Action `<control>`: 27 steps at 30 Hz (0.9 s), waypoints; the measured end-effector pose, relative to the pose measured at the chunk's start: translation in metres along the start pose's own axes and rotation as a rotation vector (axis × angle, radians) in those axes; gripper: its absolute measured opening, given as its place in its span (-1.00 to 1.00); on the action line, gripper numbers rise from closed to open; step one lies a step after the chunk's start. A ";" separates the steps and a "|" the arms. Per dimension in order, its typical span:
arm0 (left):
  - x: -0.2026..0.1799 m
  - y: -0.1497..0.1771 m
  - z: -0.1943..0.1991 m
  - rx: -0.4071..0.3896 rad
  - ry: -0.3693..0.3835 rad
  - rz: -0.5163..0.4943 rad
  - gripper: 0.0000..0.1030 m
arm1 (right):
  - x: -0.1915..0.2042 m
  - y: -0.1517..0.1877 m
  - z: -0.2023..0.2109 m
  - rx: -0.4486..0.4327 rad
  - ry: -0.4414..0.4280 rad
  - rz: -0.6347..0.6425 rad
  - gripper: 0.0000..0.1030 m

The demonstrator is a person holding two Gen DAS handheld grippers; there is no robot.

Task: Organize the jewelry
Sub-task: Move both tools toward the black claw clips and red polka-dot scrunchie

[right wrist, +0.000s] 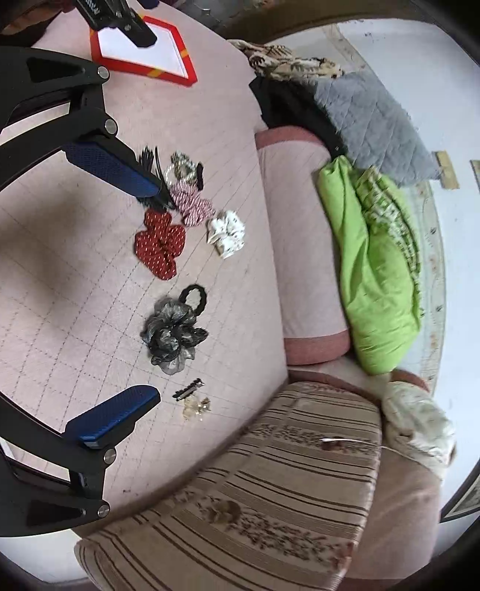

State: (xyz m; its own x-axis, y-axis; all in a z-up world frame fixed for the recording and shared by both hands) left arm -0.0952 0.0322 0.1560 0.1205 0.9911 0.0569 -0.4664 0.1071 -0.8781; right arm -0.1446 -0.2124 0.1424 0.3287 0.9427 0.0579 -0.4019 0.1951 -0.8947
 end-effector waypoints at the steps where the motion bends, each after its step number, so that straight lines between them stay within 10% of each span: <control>1: -0.001 -0.002 0.004 -0.006 0.001 -0.007 1.00 | 0.002 -0.003 0.007 -0.016 -0.003 0.006 1.00; 22: 0.020 -0.013 0.007 -0.016 -0.004 -0.087 0.91 | -0.012 -0.011 0.019 -0.040 0.043 -0.010 1.00; 27: 0.031 0.004 -0.028 0.092 -0.013 -0.090 0.91 | -0.023 0.012 -0.012 0.049 0.048 -0.028 1.00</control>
State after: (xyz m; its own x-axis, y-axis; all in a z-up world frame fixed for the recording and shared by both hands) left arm -0.0688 0.0610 0.1404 0.1538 0.9781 0.1400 -0.5332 0.2015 -0.8217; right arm -0.1469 -0.2351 0.1251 0.3805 0.9228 0.0597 -0.4329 0.2348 -0.8703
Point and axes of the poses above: each gripper's, at about its wrist camera, not at the fingertips, and z roughly against the way its jaws point, x to its left, y to its underside, the point moved 5 cm from there along -z, roughly the way its jaws point, and after that the axes turned 11 degrees about -x, right-handed, at the moved point
